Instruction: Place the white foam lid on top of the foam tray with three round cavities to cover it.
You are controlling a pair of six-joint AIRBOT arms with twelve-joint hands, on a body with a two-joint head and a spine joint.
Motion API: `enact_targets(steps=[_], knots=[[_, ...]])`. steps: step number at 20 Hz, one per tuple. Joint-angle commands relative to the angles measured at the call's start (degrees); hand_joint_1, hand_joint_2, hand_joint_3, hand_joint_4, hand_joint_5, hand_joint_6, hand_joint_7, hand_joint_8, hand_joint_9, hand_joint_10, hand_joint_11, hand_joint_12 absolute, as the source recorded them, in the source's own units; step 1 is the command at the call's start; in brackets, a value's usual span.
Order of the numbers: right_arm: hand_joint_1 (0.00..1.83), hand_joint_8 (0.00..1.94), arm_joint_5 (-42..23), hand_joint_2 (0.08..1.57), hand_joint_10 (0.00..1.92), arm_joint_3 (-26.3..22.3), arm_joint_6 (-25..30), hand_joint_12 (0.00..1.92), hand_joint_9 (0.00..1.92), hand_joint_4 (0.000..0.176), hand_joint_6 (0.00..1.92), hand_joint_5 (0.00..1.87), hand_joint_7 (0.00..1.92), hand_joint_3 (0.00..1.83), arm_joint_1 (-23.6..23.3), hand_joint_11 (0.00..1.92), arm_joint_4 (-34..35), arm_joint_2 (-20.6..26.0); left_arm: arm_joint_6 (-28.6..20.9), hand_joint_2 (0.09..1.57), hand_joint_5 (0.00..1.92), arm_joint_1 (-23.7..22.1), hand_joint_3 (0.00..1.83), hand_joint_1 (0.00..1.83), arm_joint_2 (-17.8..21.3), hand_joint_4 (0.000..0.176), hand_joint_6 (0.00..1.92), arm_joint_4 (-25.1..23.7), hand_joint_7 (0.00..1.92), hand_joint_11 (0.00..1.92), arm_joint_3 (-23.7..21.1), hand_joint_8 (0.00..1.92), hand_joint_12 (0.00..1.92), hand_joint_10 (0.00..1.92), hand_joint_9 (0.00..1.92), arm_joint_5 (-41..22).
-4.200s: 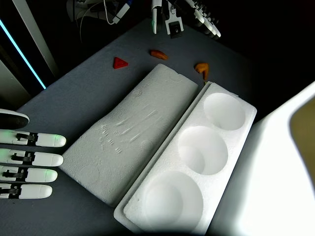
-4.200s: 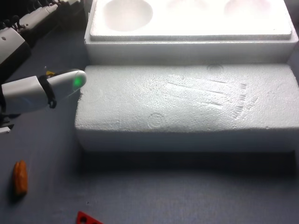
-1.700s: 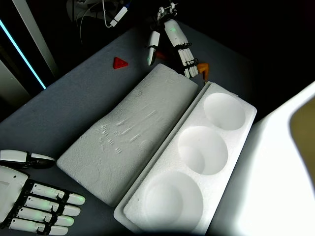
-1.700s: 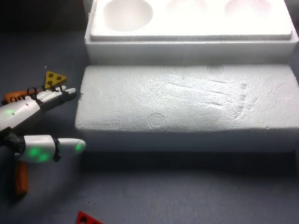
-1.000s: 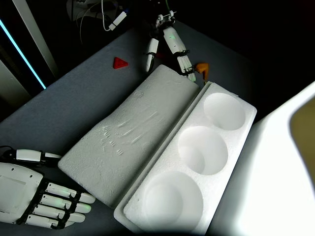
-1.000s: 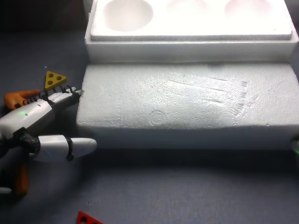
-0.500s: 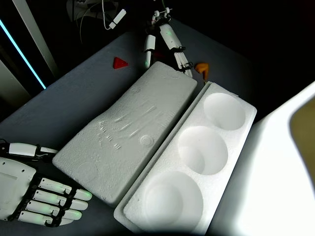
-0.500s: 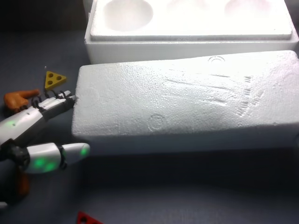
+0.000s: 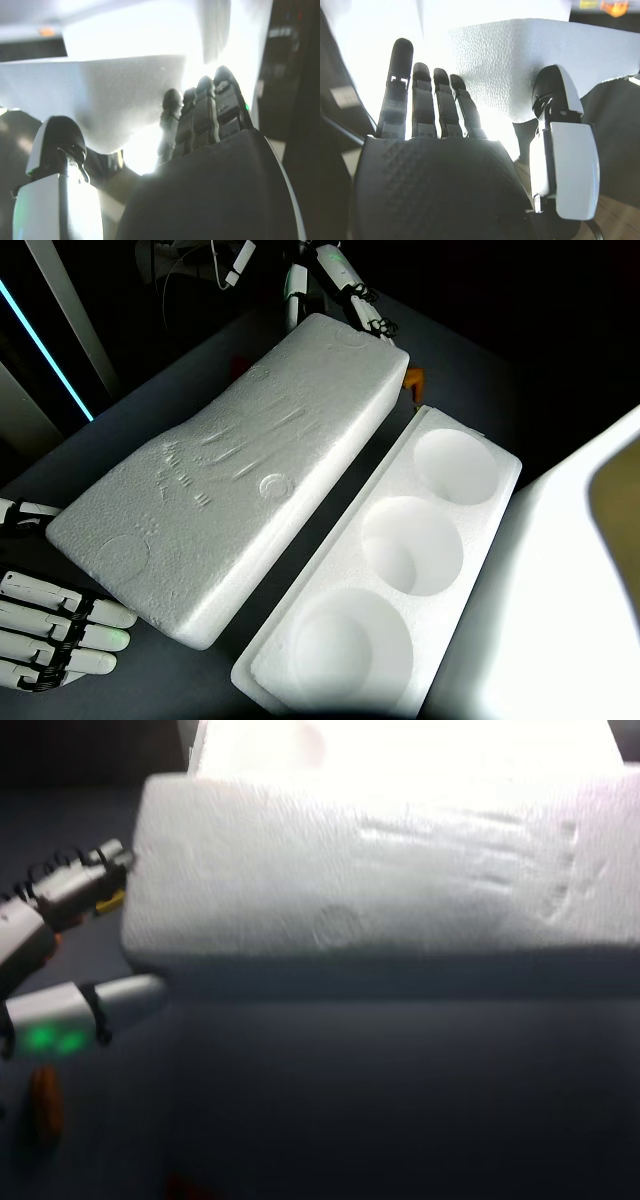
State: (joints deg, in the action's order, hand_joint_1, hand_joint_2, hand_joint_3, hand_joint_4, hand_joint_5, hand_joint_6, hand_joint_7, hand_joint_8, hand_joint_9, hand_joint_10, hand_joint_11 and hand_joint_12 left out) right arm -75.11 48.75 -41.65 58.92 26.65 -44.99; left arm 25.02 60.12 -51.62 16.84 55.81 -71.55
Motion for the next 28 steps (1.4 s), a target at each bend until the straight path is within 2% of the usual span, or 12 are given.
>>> enact_targets(steps=[1,4,5,6,7,8,9,10,13,16,20,28], knots=[[0.49,0.00,-6.7,1.20,0.02,0.6,0.4,1.12,0.03,0.000,0.01,0.09,0.00,0.00,-1.6,0.00,-4.6,0.5,-0.3,1.12,0.25,-2.0,0.01,0.57,0.2,0.000,0.02,-5.3,0.00,0.00,0.5,0.00,0.00,0.00,0.00,-7.4],[0.45,0.00,-3.6,1.17,0.00,3.0,0.4,0.87,0.00,0.000,0.02,0.13,0.00,0.00,-5.7,0.00,-5.7,0.4,-0.3,1.13,0.25,-6.7,0.01,0.53,-1.1,0.000,0.01,-6.6,0.00,0.00,3.4,0.00,0.00,0.00,0.00,-4.3],[0.45,0.00,-2.8,1.17,0.00,3.7,0.4,0.68,0.00,0.000,0.03,0.13,0.00,0.00,-6.7,0.00,-6.1,0.2,-0.3,1.12,0.26,-8.1,0.00,0.54,-1.5,0.000,0.02,-7.0,0.02,0.00,4.3,0.01,0.00,0.00,0.00,-3.3],[0.43,0.00,-1.3,1.15,0.00,4.8,0.2,0.14,0.00,0.000,0.03,0.14,0.00,0.00,-8.6,0.00,-6.4,-0.1,-0.3,1.12,0.25,-10.3,0.00,0.54,-2.3,0.000,0.01,-7.4,0.02,0.00,5.8,0.01,0.00,0.00,0.00,-1.5],[0.43,0.00,-0.7,1.15,0.00,5.2,0.1,0.14,0.00,0.000,0.03,0.14,0.00,0.00,-9.4,0.00,-6.4,-0.3,-0.3,1.12,0.25,-11.2,0.00,0.54,-2.7,0.000,0.01,-7.6,0.02,0.00,6.5,0.01,0.00,0.00,0.00,-0.9],[0.39,0.02,0.5,1.13,0.27,6.2,0.1,1.38,0.10,0.000,0.02,0.14,0.11,0.00,-10.7,0.00,-6.5,-0.7,-0.3,1.12,0.24,-12.9,0.00,0.54,-3.4,0.000,0.01,-7.8,0.02,0.00,7.7,0.01,0.00,0.00,0.00,0.5],[0.39,0.02,1.9,1.13,0.27,7.1,-0.1,1.38,0.10,0.000,0.02,0.14,0.11,0.00,-12.1,0.00,-6.6,-1.1,-0.5,1.12,0.24,-14.1,0.00,0.54,-4.3,0.000,0.01,-7.9,0.02,0.00,8.9,0.01,0.00,0.00,0.00,1.8],[0.36,0.04,3.6,1.14,0.48,8.2,-0.1,1.64,0.10,0.000,0.06,0.16,0.23,0.00,-13.7,0.00,-6.9,-1.6,-0.6,1.12,0.25,-15.3,0.00,0.58,-5.1,0.000,0.01,-7.9,0.03,0.00,10.1,0.01,0.00,0.00,0.00,3.0],[0.51,0.02,8.1,1.17,0.74,11.3,-0.6,1.73,0.00,0.000,0.08,0.07,0.21,0.00,-18.3,0.00,-7.3,-3.0,-0.6,1.11,0.30,-18.2,0.00,0.65,-7.1,0.000,0.03,-7.9,0.04,0.00,13.2,0.01,0.00,0.00,0.00,6.1],[0.55,0.01,12.2,1.20,0.24,13.6,-1.6,1.39,0.00,0.000,0.05,0.02,0.07,0.00,-22.4,0.00,-7.9,-3.8,-0.7,1.11,0.28,-20.6,0.00,0.64,-9.0,0.000,0.02,-7.7,0.01,0.00,16.0,0.00,0.00,0.00,0.00,9.0],[0.55,0.01,16.8,1.24,0.24,16.8,-2.3,1.51,0.00,0.000,0.01,0.01,0.05,0.01,-26.9,0.00,-7.9,-5.0,-0.9,1.11,0.30,-23.9,0.00,0.63,-11.4,0.000,0.03,-7.2,0.01,0.00,20.1,0.00,0.00,0.00,0.00,12.8],[0.57,0.01,25.0,1.20,0.20,22.0,-2.6,1.24,0.00,0.000,0.00,0.00,0.09,0.00,-31.6,0.00,-8.3,-8.7,-1.4,1.13,0.24,-28.0,0.00,0.56,-14.4,0.000,0.00,-7.1,0.00,0.02,25.7,0.00,0.01,0.00,0.00,19.1]])
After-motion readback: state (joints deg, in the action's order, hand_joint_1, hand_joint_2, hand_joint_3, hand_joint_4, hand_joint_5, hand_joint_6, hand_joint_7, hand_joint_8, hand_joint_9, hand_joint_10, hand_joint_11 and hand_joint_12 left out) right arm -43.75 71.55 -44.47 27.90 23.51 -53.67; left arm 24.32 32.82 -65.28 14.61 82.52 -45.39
